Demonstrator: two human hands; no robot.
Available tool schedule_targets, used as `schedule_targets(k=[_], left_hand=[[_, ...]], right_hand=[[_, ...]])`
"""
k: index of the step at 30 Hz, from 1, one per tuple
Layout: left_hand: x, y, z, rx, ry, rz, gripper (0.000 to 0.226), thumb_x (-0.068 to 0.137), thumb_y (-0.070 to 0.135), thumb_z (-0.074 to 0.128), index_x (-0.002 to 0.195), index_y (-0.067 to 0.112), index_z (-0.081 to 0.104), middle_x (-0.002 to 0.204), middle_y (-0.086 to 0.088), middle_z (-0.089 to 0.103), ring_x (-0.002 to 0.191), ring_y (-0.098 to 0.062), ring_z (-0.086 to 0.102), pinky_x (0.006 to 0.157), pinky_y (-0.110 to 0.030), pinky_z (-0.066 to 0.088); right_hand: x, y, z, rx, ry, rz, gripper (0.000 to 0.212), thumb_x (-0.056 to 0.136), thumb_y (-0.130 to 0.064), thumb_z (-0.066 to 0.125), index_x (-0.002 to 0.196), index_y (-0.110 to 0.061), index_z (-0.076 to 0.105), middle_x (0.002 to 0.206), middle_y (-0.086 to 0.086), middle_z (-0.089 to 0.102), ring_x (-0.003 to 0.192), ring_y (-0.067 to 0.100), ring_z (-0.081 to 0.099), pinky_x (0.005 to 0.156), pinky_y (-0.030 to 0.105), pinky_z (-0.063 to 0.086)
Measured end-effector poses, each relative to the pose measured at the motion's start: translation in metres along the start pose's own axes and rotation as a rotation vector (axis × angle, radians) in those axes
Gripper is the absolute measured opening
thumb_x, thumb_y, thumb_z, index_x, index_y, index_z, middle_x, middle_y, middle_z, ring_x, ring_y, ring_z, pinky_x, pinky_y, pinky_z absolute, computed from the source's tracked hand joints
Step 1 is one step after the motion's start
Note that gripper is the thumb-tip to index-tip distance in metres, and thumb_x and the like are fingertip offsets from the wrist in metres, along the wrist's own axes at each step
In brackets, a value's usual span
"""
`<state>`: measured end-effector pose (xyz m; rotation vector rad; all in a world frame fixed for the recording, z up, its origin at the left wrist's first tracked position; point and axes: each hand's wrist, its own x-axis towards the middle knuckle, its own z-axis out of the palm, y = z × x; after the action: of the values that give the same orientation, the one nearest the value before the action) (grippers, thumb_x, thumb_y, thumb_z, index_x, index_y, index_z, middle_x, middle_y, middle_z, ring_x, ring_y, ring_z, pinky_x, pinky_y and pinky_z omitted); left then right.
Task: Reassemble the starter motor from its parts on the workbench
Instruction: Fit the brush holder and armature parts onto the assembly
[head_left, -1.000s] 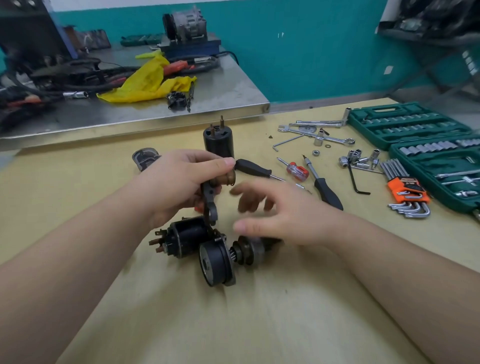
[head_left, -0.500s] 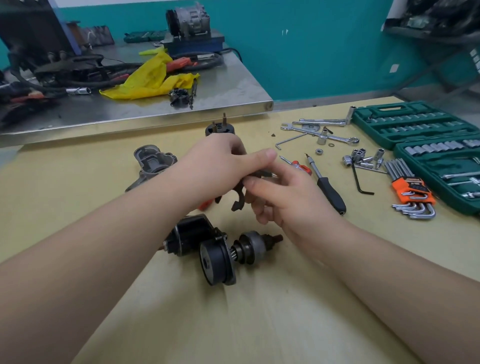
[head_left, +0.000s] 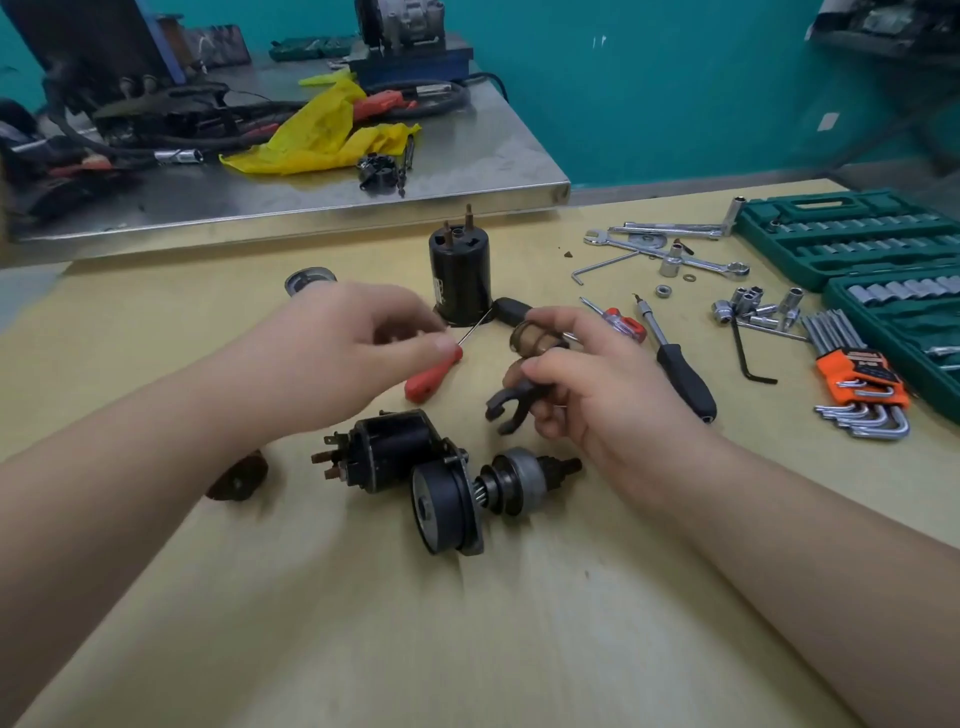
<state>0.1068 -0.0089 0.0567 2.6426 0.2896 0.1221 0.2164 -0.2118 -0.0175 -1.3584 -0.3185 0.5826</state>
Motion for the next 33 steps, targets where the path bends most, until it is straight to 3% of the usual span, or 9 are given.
schedule_targets(k=[3, 8, 12, 16, 19, 21, 24, 28, 33], left_hand=[[-0.022, -0.017, 0.0, 0.074, -0.037, -0.116, 0.064, 0.074, 0.091, 0.043, 0.114, 0.049, 0.071, 0.095, 0.022, 0.07, 0.083, 0.001, 0.067, 0.071, -0.025, 0.054], [-0.036, -0.019, 0.018, 0.114, -0.202, -0.298, 0.084, 0.062, 0.102, 0.036, 0.107, 0.04, 0.072, 0.093, 0.014, 0.071, 0.082, -0.005, 0.066, 0.066, -0.026, 0.049], [-0.032, -0.016, 0.023, -0.028, -0.254, -0.375, 0.08, 0.059, 0.099, 0.046, 0.094, 0.032, 0.075, 0.089, 0.005, 0.073, 0.084, -0.011, 0.068, 0.067, -0.029, 0.049], [-0.036, -0.026, 0.022, -0.251, -0.234, -0.394, 0.068, 0.057, 0.099, 0.071, 0.097, 0.044, 0.079, 0.091, 0.012, 0.077, 0.088, -0.011, 0.072, 0.074, -0.033, 0.056], [-0.042, -0.036, 0.029, -0.376, -0.154, -0.352, 0.058, 0.05, 0.089, 0.08, 0.1, 0.06, 0.074, 0.094, 0.02, 0.077, 0.083, -0.005, 0.073, 0.076, -0.035, 0.059], [-0.045, -0.041, 0.035, -0.484, -0.08, -0.297, 0.059, 0.054, 0.08, 0.087, 0.106, 0.054, 0.077, 0.099, 0.018, 0.079, 0.088, 0.0, 0.074, 0.084, -0.034, 0.059], [-0.049, -0.045, 0.039, -0.78, 0.029, -0.207, 0.063, 0.054, 0.053, 0.096, 0.114, 0.038, 0.081, 0.108, 0.003, 0.082, 0.101, -0.019, 0.079, 0.097, -0.044, 0.064], [-0.048, -0.05, 0.043, -1.055, 0.094, -0.102, 0.08, 0.041, 0.031, 0.109, 0.115, 0.03, 0.081, 0.109, 0.0, 0.08, 0.094, -0.026, 0.078, 0.084, -0.036, 0.066], [-0.049, -0.05, 0.049, -1.209, 0.207, -0.038, 0.078, 0.048, 0.01, 0.093, 0.119, 0.031, 0.07, 0.111, -0.003, 0.073, 0.09, -0.024, 0.077, 0.074, -0.032, 0.066]], right_hand=[[0.004, -0.001, 0.0, 0.052, 0.021, 0.013, 0.061, 0.066, -0.014, 0.072, 0.124, -0.023, 0.059, 0.111, 0.032, 0.071, 0.062, 0.023, 0.056, 0.052, 0.033, 0.045], [0.002, 0.006, 0.002, 0.107, -0.069, 0.049, 0.037, 0.099, 0.0, 0.065, 0.131, -0.017, 0.059, 0.09, 0.016, 0.076, 0.064, 0.023, 0.061, 0.055, 0.032, 0.052], [0.001, 0.009, 0.001, 0.118, -0.059, 0.084, 0.025, 0.104, -0.007, 0.062, 0.126, -0.018, 0.065, 0.086, 0.013, 0.072, 0.061, 0.021, 0.061, 0.053, 0.031, 0.052], [0.002, 0.011, 0.001, 0.112, -0.025, 0.124, 0.014, 0.107, -0.026, 0.061, 0.114, -0.018, 0.07, 0.079, 0.006, 0.07, 0.053, 0.018, 0.054, 0.047, 0.028, 0.044], [0.001, 0.009, 0.001, -0.011, -0.062, 0.084, 0.017, 0.109, -0.031, 0.057, 0.114, -0.028, 0.073, 0.082, 0.007, 0.072, 0.058, 0.02, 0.053, 0.049, 0.028, 0.042], [-0.003, 0.007, -0.001, -0.161, -0.111, -0.005, 0.018, 0.108, -0.037, 0.055, 0.115, -0.037, 0.072, 0.086, 0.003, 0.075, 0.064, 0.02, 0.056, 0.052, 0.029, 0.043], [-0.011, 0.002, -0.002, -0.285, -0.216, -0.143, 0.027, 0.103, -0.041, 0.056, 0.128, -0.036, 0.062, 0.091, 0.002, 0.077, 0.078, 0.018, 0.067, 0.059, 0.028, 0.053], [-0.018, -0.001, 0.003, -0.289, -0.323, -0.2, 0.035, 0.099, -0.033, 0.058, 0.133, -0.032, 0.055, 0.097, -0.001, 0.075, 0.089, 0.018, 0.069, 0.069, 0.035, 0.058], [-0.027, 0.002, 0.007, -0.314, -0.34, -0.215, 0.037, 0.097, -0.027, 0.063, 0.134, -0.033, 0.055, 0.111, 0.001, 0.076, 0.094, 0.019, 0.072, 0.079, 0.033, 0.061]])
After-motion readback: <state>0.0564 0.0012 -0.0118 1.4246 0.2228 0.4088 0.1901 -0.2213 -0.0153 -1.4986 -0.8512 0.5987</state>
